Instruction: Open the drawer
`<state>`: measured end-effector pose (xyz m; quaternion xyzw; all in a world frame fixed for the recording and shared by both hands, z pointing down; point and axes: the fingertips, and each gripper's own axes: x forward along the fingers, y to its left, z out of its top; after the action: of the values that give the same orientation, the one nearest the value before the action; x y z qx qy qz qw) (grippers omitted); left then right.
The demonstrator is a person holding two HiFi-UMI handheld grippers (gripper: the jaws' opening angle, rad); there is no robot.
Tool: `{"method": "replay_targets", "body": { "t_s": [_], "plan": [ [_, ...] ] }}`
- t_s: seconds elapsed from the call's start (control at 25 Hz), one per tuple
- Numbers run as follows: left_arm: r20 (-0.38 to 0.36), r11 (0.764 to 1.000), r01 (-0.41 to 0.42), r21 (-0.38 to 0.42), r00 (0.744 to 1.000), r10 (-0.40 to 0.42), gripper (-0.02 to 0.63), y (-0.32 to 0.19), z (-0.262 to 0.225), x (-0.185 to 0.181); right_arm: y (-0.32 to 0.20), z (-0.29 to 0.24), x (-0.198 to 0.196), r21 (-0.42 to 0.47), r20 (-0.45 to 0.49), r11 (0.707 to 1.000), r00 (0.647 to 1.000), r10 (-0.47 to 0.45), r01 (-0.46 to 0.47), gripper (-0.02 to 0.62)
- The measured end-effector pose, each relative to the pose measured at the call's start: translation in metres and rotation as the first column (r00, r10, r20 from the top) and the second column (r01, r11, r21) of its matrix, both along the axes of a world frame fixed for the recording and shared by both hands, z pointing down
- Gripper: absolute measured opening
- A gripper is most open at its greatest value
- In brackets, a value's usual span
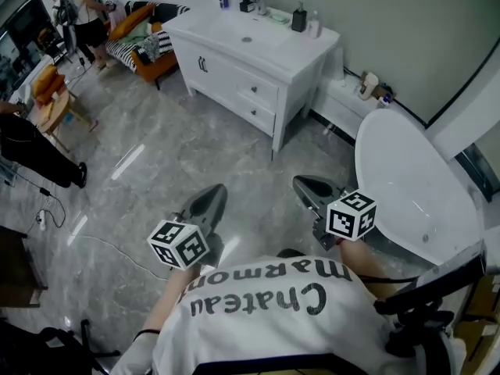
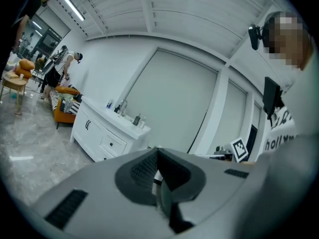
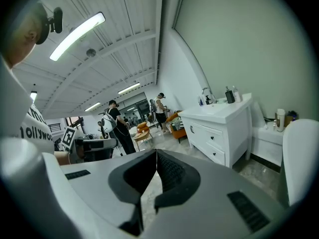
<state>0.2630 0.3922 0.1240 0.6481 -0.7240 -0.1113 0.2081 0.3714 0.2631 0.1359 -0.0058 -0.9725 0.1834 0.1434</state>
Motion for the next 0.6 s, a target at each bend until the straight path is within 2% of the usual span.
{"method": "replay_targets", "body": {
  "t_s": [0.12,0.32,0.44,0.52,0.6],
  "plan": [
    [-0.009,1.000,0.000,0.014,1.000,0.001,-0.003,-0.003,-0.003,-0.015,-0.003,-0.002,-0.017,0.000,-0.018,1.000,1.000,0.007,-0.007,0.012],
    [-0.003,0.998,-0.058,-0.026,0.998,0.058,-0.003,-0.024,0.006,-0.034,-0.022,0.003,-0.048,-0.030,-0.039,0.999,0.999,0.036,-0.037,0.012],
    [0.009,0.997,-0.083,0.003,0.997,0.083,-0.003,-0.045,0.004,-0.053,-0.034,0.015,-0.070,-0.069,-0.066,0.997,0.997,0.034,-0.039,0.012],
    [0.044,0.996,-0.088,0.025,0.995,0.087,-0.003,-0.058,0.004,-0.070,-0.040,0.025,-0.087,-0.062,-0.087,0.998,0.996,0.011,-0.016,0.012],
    [0.047,0.995,-0.099,0.025,0.994,0.097,-0.004,-0.073,0.009,-0.090,-0.053,0.035,-0.109,-0.051,-0.096,0.999,0.995,-0.003,-0.002,0.012]
  ]
}}
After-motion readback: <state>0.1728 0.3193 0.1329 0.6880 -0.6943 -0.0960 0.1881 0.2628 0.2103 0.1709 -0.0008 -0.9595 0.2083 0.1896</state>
